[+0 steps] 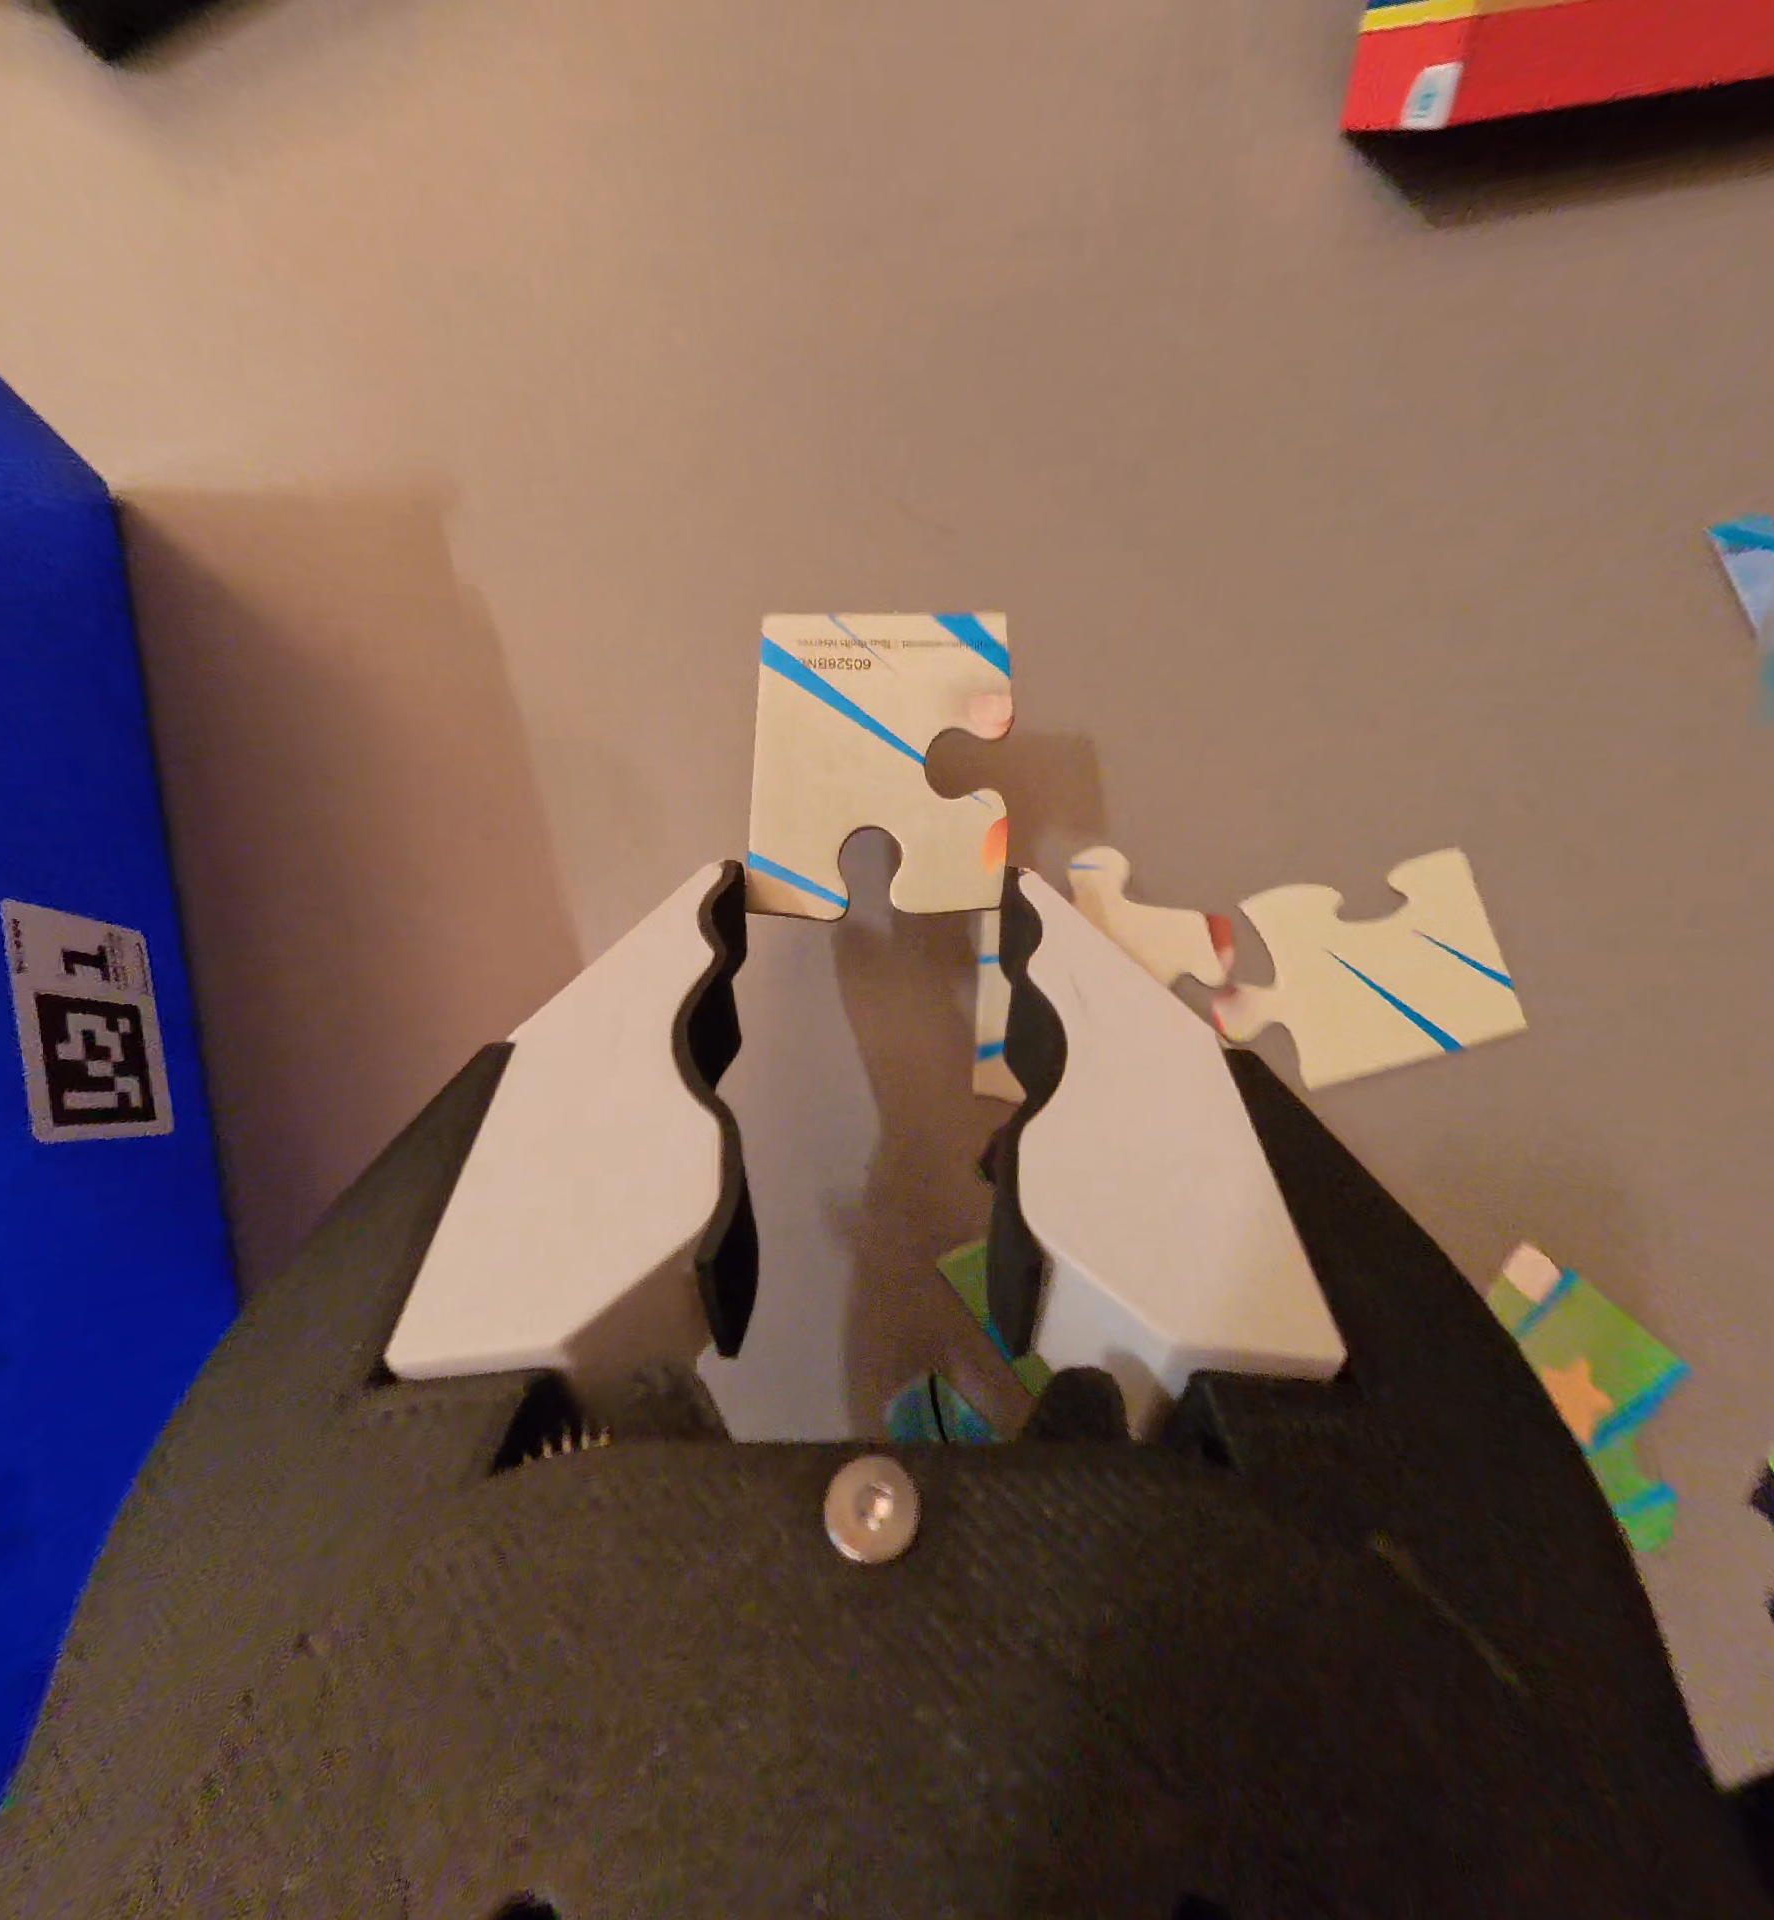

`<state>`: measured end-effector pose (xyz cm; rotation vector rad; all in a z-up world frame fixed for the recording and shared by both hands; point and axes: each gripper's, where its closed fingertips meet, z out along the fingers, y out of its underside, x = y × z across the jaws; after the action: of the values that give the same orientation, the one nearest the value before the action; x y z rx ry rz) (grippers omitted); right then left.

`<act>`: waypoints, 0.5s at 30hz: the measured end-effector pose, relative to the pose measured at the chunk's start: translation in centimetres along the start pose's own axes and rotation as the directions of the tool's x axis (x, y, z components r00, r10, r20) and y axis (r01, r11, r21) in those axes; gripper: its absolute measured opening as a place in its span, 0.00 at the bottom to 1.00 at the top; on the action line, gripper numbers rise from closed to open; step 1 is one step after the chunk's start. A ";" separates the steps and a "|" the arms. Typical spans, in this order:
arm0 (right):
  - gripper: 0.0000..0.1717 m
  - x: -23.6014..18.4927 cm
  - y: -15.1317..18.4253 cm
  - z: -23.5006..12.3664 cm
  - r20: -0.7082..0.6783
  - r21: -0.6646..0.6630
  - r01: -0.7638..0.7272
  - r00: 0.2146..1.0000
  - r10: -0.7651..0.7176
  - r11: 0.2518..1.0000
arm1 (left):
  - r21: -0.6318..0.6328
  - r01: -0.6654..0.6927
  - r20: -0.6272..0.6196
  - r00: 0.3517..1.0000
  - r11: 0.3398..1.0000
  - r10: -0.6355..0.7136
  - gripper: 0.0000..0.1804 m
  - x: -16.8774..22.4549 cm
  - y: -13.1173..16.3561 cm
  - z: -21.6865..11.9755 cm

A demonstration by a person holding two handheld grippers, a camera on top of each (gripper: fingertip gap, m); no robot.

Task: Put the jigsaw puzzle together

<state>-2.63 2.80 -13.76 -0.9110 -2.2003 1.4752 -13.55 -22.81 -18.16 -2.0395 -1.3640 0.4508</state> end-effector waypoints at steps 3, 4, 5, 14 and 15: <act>0.14 0.5 0.2 -0.2 -0.024 -0.005 -0.003 1.000 0.003 1.000 | -0.027 0.068 0.094 0.993 0.997 -0.066 0.44 -2.3 0.4 0.8; 0.14 0.7 0.3 -0.4 -0.038 -0.008 -0.001 0.999 0.001 1.000 | -0.016 0.071 0.119 0.990 0.997 -0.069 0.46 -2.8 0.4 0.5; 0.14 1.1 0.3 -0.6 -0.055 -0.009 0.001 0.998 -0.001 1.000 | 0.007 0.073 0.135 0.988 0.997 -0.073 0.46 -3.0 0.3 -0.1; 0.14 2.2 0.0 -1.9 -0.098 0.040 -0.075 0.992 0.078 0.996 | 0.249 0.159 -0.006 0.987 0.955 -0.163 0.43 0.4 -0.1 -5.2; 0.14 2.0 -0.1 -1.9 -0.093 0.043 -0.078 0.992 0.082 0.996 | 0.259 0.172 -0.072 0.985 0.950 -0.159 0.42 2.0 -0.2 -5.2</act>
<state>-2.99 5.41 -13.07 -1.0450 -2.0819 1.4740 -9.79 -22.51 -14.09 -1.6948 -1.3528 0.4762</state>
